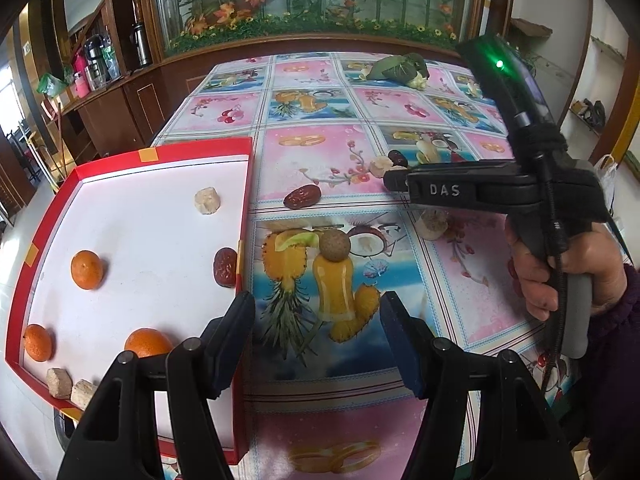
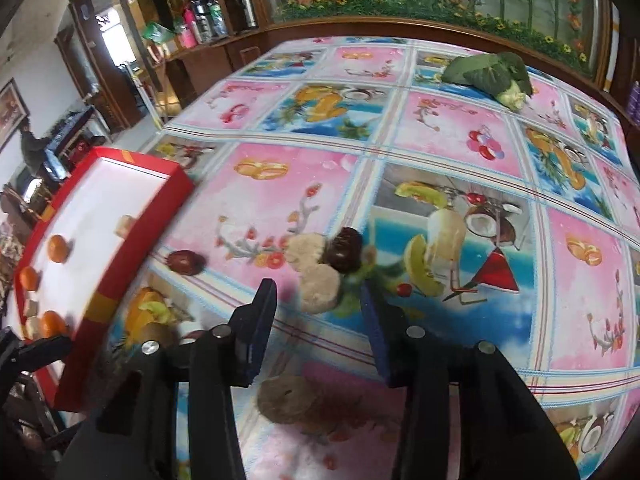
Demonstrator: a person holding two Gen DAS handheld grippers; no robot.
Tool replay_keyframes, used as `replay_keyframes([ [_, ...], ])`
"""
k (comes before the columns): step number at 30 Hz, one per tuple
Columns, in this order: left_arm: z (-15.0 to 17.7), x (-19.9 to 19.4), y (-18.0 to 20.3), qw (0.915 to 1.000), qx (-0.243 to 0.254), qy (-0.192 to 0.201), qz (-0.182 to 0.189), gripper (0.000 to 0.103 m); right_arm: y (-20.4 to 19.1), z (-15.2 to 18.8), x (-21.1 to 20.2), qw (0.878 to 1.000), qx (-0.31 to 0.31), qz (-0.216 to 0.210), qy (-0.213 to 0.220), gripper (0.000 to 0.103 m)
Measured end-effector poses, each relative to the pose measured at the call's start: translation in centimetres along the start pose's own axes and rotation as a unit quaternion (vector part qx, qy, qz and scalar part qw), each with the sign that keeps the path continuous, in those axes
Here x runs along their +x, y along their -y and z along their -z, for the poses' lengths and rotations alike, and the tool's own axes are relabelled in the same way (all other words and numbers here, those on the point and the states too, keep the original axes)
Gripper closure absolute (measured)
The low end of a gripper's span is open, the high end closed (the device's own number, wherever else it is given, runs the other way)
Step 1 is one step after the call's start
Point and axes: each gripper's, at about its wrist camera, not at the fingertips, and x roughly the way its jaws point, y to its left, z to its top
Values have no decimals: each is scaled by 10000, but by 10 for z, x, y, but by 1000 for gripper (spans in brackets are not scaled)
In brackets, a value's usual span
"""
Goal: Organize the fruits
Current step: 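Grasp a round pale cookie with the right gripper while the left gripper grasps a brown ball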
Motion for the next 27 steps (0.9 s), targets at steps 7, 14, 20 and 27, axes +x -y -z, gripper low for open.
replay_keyframes([
  [7,-10,6,3,10000,76,35,-43,38,2,0,0,9999,-32,108,107,79],
  [14,-17,18,7,9999,144,-59,-29,39,23,-6,-21,9981,438,-33,434,79],
  [20,-24,28,11,9997,180,-133,-14,54,42,-9,-27,9945,937,-137,450,79],
  [27,-31,40,17,9994,278,-184,-26,65,40,-9,-29,9940,957,-225,476,79],
])
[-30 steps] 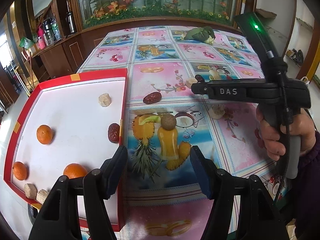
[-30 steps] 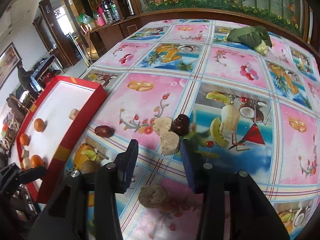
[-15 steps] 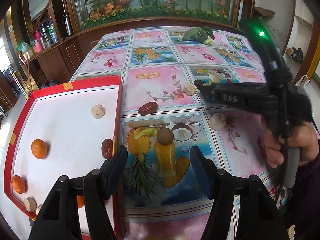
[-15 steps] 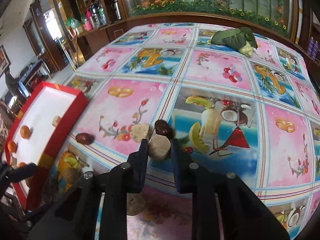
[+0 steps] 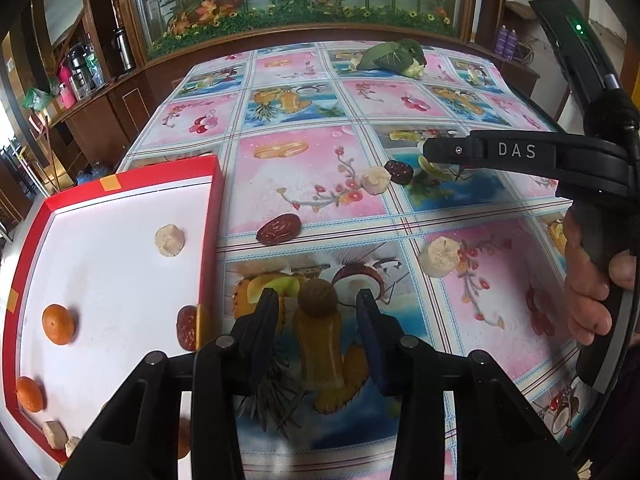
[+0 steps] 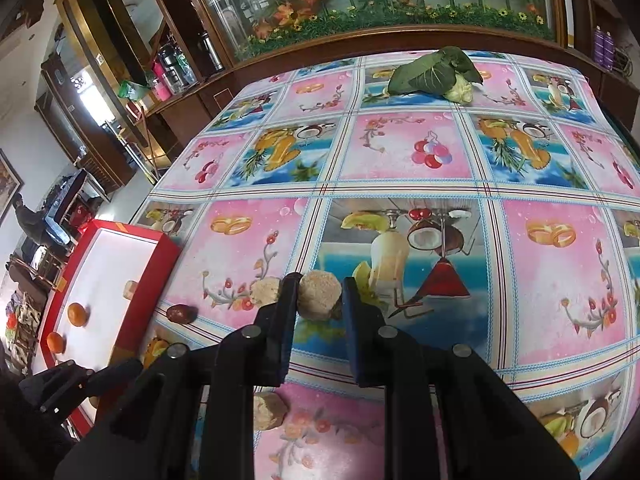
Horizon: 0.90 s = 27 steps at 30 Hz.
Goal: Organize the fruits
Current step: 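Grasp a round pale cookie with the right gripper while the left gripper grasps a brown ball, then carry the cookie and brown ball over the red tray and open both grippers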
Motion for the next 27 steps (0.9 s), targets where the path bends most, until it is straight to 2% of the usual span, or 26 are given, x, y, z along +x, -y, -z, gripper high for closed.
replay_keyframes([
  [6,2,14,0,9999,11,-136,26,81,3,-1,-2,10000,92,-23,11,79],
  [17,3,9,0,10000,-51,6,40,82,16,-5,-6,9990,418,-131,118,79],
  [21,0,-8,-3,9997,-91,240,18,82,14,-4,-11,9987,393,-154,278,79],
  [27,4,-40,-17,9976,-280,630,-51,82,-5,-2,-22,9978,11,-239,610,79],
])
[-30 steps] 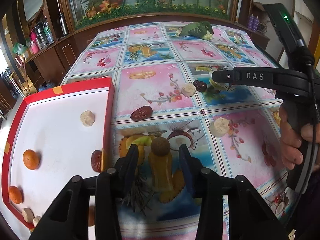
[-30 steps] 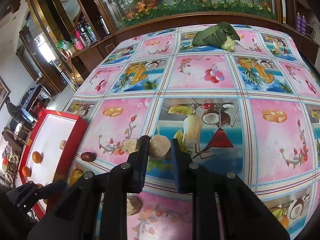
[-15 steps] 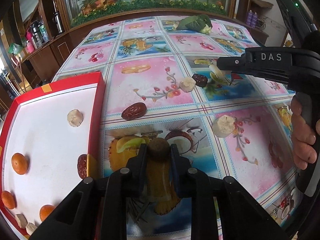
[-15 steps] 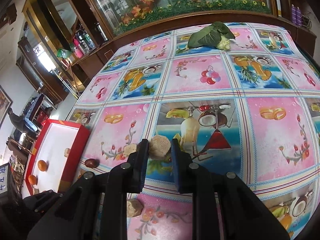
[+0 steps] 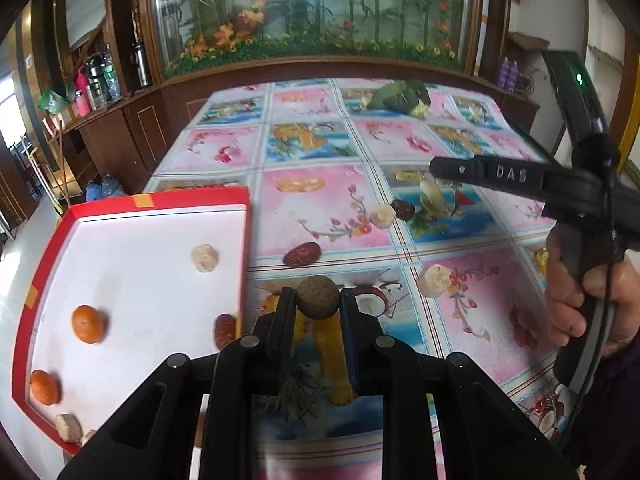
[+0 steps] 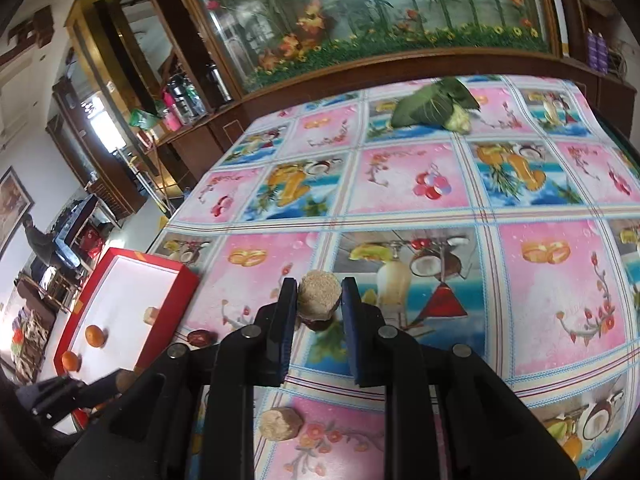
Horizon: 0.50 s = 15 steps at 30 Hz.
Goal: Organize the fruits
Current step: 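Carry the cookie and brown ball over the red tray and open both grippers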
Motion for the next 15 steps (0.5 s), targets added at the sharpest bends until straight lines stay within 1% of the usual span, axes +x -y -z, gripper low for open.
replay_keyframes([
  [3,4,-11,-14,9998,-105,126,-94,82,-14,4,0,9995,-309,-25,82,79],
  [7,11,-18,-40,9990,-327,165,-270,82,-30,13,2,9982,-591,-67,60,79],
  [8,13,-20,-47,9986,-396,175,-307,82,-34,15,3,9981,-611,-108,29,79],
  [11,17,-24,-65,9976,-500,205,-440,82,-46,20,5,9980,-469,-411,-72,79],
  [15,22,-26,-84,9966,-630,223,-491,82,-77,29,1,9961,-721,-497,65,79],
])
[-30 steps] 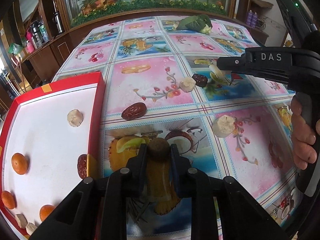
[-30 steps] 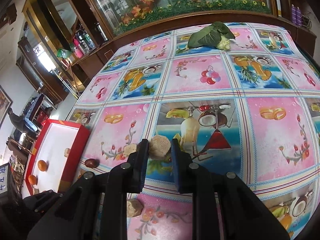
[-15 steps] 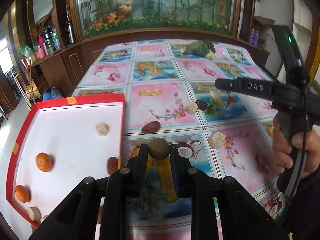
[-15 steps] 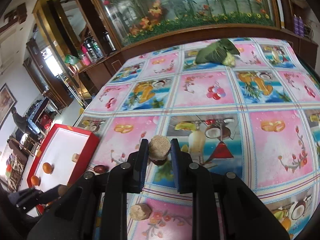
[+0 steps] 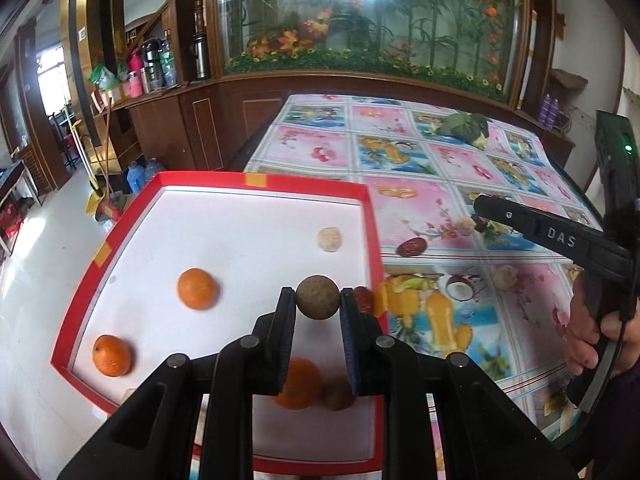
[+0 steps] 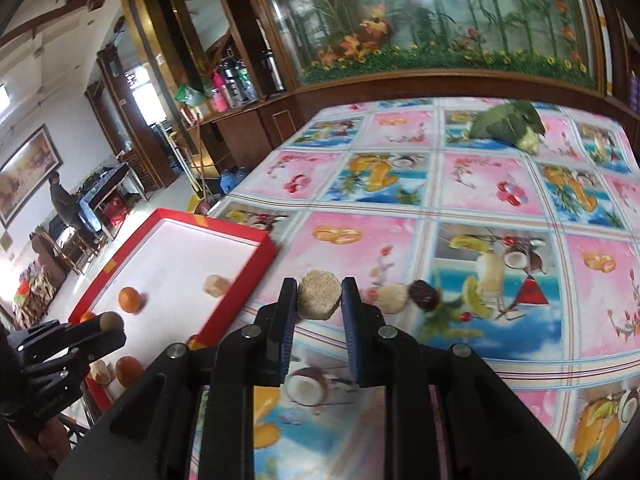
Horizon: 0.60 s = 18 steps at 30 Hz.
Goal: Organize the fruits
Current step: 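Carry the cookie and brown ball over the red tray and open both grippers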
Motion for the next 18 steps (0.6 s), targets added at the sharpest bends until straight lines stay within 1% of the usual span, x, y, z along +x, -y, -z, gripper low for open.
replay_keyframes([
  [4,3,-1,-17,9999,-140,33,-52,82,-34,1,4,9990,-60,-428,78,78],
  [8,7,-2,-35,9995,-237,43,-187,82,-74,5,18,9972,-349,-658,-11,78],
  [14,13,-2,-67,9975,-538,58,-456,82,-121,14,43,9931,-769,-835,-311,78],
  [18,15,-1,-83,9957,-646,63,-664,82,-136,19,58,9901,-933,-873,-581,78],
])
